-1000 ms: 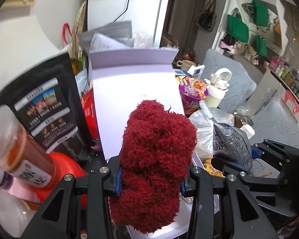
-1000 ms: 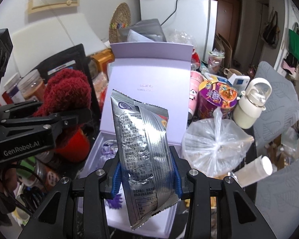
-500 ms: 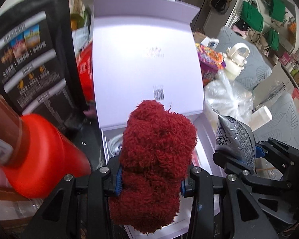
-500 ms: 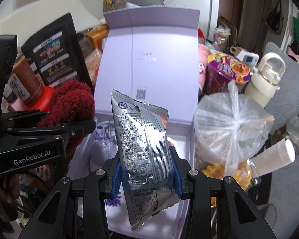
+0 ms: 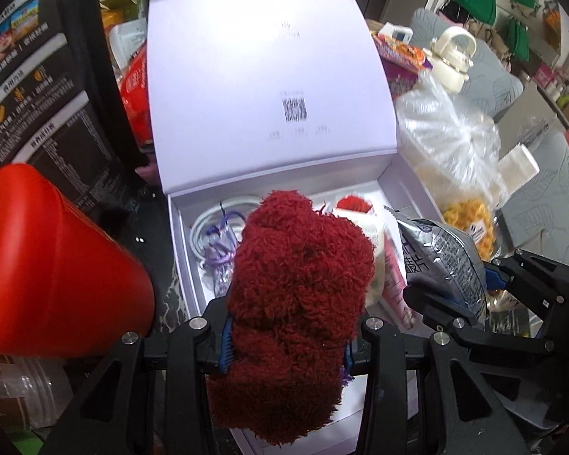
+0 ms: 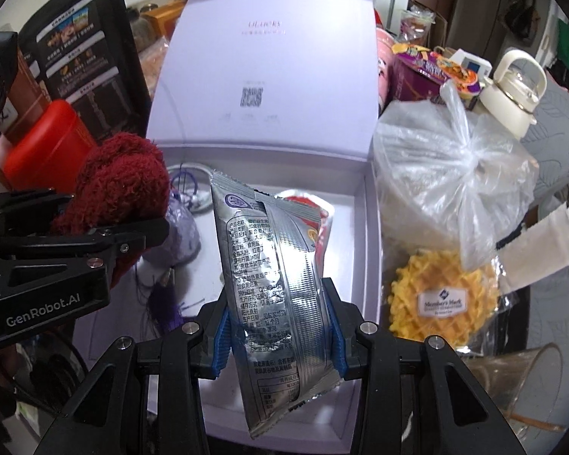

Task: Organize soft objects
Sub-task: 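Lower the red knitted item and silver bag into the gift box with both tools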

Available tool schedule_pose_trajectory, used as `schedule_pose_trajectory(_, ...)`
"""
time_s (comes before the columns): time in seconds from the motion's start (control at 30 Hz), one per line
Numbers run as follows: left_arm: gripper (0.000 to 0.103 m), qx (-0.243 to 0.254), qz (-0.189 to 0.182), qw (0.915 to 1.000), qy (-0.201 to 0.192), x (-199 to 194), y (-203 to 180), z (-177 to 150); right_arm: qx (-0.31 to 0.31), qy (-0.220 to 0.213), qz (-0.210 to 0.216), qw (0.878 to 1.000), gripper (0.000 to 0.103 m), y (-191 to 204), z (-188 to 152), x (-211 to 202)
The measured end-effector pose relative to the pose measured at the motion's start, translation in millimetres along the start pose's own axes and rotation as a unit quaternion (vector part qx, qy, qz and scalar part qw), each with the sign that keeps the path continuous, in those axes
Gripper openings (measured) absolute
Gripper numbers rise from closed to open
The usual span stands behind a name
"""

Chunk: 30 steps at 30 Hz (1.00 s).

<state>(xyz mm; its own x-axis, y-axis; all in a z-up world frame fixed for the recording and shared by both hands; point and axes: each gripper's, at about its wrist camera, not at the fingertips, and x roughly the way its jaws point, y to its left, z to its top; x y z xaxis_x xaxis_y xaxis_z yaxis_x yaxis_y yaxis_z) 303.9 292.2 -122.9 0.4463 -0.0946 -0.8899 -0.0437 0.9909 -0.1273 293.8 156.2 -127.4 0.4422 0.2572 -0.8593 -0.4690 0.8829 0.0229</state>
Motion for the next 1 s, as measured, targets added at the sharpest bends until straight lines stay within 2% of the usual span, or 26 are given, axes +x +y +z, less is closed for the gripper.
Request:
schedule_pose_trajectory(0.37,0.04,0.006,0.009,0.999,0.044,27.1,-0.8,-16.0,0.007,0.033,-0.003,0.999,0.041,-0.3,-19.7,26.5)
schedule_pose_trajectory(0.53,0.04,-0.007,0.002,0.998,0.064,37.8,3.5,-22.7,0.012,0.041,-0.002,0.999,0.041,-2.0,-25.3,32.4)
schedule_pose_trajectory(0.77,0.04,-0.013,0.0,0.9976,0.068,44.0,5.8,-28.0,0.019,0.05,0.004,0.999,0.041,-1.0,-14.4,41.5)
schedule_pose_trajectory(1.0,0.042,0.013,0.025,0.9972,0.069,48.7,-5.6,-28.3,0.026,0.059,0.008,0.998,0.042,-3.9,-14.5,54.3)
